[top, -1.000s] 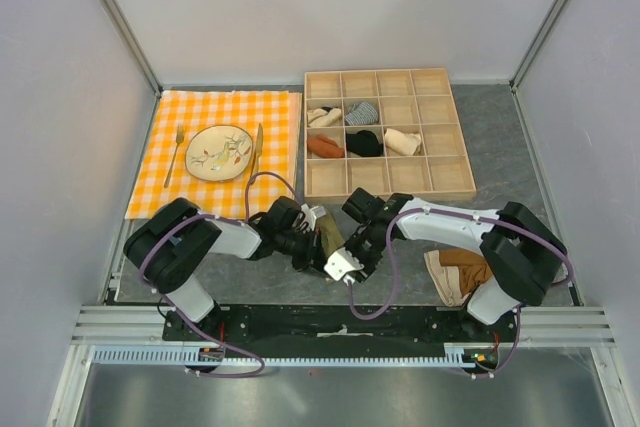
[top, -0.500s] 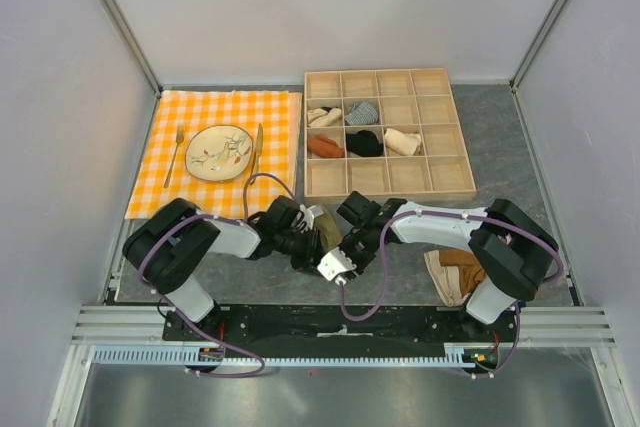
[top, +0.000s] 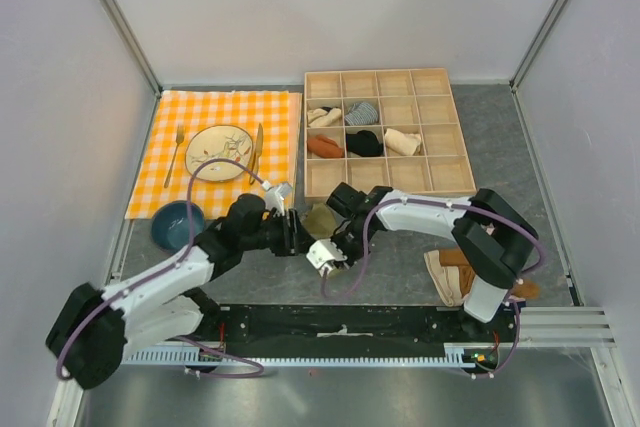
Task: Roll the underwear
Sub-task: Roll the underwear to the corner of the board.
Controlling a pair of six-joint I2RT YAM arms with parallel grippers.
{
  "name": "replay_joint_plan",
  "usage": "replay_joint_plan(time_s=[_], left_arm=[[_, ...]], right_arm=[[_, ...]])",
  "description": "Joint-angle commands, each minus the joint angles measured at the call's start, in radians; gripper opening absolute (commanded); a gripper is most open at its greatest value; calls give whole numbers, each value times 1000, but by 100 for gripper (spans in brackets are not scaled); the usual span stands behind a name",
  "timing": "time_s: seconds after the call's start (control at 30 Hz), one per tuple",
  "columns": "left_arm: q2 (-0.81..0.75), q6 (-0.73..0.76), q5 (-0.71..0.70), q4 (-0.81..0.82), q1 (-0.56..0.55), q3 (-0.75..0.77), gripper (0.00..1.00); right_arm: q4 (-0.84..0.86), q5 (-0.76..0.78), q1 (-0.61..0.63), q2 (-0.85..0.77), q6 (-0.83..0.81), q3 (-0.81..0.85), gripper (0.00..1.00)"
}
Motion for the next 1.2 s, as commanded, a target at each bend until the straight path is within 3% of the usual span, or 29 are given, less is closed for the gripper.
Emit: replay_joint_plan(time_s=[0.0, 0.2, 0.33, 0.4, 0.53, 0.67, 0.87, 1.17], left_arm=[[-264, 111, -187, -48, -17, -123, 53], [-614, 149, -425, -61, -128, -252, 57], [-639, 183, -424, -44, -154, -274, 61], [-605, 242, -419, -47, -180, -260, 70], [-470, 356, -456, 31, -293, -246, 72], [-368, 476, -536, 132, -474, -231, 73], [-190, 595, -563, 202, -564, -148, 74], [82, 729, -499, 218, -597, 5, 75]], right_arm=[[-279, -124, -26, 78, 62, 75, 11], [-457, -258, -90, 205, 61, 157, 11], [-486, -290, -128, 286, 140, 206, 12], [-500, -313, -156, 329, 168, 225, 12], [-517, -327, -187, 404, 239, 288, 13], [-526, -325, -204, 438, 251, 296, 13], [-526, -312, -211, 446, 256, 292, 13], [-528, -301, -216, 454, 256, 292, 15]])
